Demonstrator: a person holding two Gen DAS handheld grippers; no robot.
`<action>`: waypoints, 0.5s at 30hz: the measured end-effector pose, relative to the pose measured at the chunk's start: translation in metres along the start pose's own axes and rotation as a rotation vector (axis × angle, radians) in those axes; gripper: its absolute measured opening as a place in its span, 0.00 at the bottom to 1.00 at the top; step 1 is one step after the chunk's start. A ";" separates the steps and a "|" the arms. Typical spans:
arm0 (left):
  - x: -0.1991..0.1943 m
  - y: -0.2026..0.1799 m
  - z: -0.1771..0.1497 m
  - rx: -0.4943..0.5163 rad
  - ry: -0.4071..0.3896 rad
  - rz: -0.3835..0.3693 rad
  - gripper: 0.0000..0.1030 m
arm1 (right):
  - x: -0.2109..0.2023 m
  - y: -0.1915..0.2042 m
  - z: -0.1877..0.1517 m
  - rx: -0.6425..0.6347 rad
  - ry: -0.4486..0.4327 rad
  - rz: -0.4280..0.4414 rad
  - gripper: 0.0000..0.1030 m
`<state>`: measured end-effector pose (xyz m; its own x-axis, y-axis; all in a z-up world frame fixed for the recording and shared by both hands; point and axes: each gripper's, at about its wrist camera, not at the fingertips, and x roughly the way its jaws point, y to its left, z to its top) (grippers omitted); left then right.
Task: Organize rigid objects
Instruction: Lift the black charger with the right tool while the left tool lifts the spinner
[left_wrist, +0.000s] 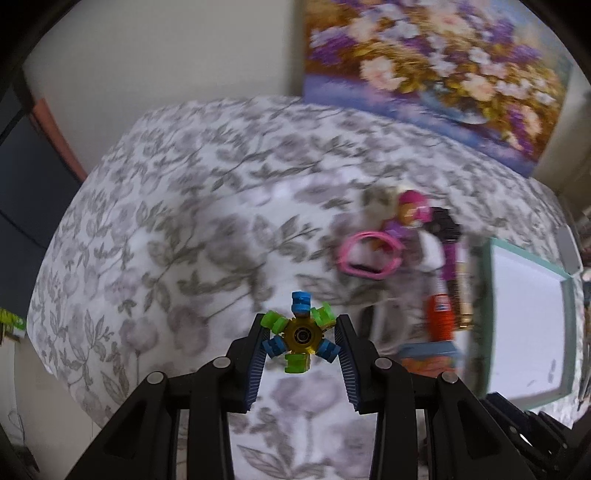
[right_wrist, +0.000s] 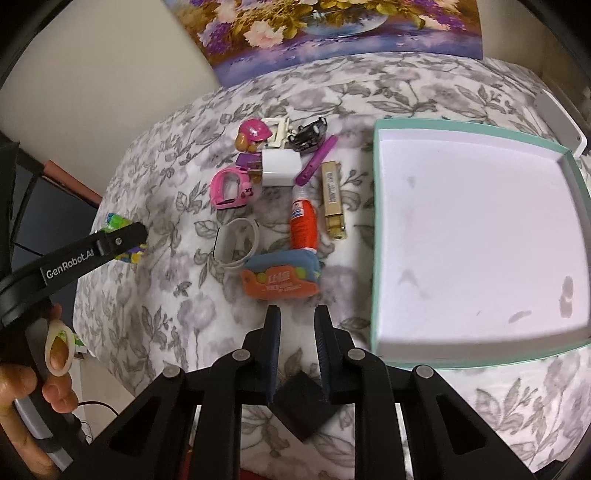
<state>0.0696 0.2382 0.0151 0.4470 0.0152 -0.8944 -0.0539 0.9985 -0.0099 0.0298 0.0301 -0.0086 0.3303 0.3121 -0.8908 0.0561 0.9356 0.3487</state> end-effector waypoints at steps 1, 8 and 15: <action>-0.002 -0.008 0.001 0.011 -0.003 -0.007 0.38 | 0.000 -0.001 -0.001 -0.003 0.002 -0.006 0.19; -0.002 -0.025 -0.014 -0.038 0.045 -0.031 0.38 | 0.007 0.005 -0.015 -0.049 0.034 -0.044 0.19; 0.004 -0.013 -0.054 -0.145 0.109 -0.023 0.38 | 0.020 0.008 -0.035 -0.070 0.090 -0.056 0.26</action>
<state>0.0239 0.2227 -0.0126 0.3506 -0.0212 -0.9363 -0.1764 0.9804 -0.0882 0.0042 0.0499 -0.0340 0.2420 0.2702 -0.9319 0.0048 0.9601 0.2796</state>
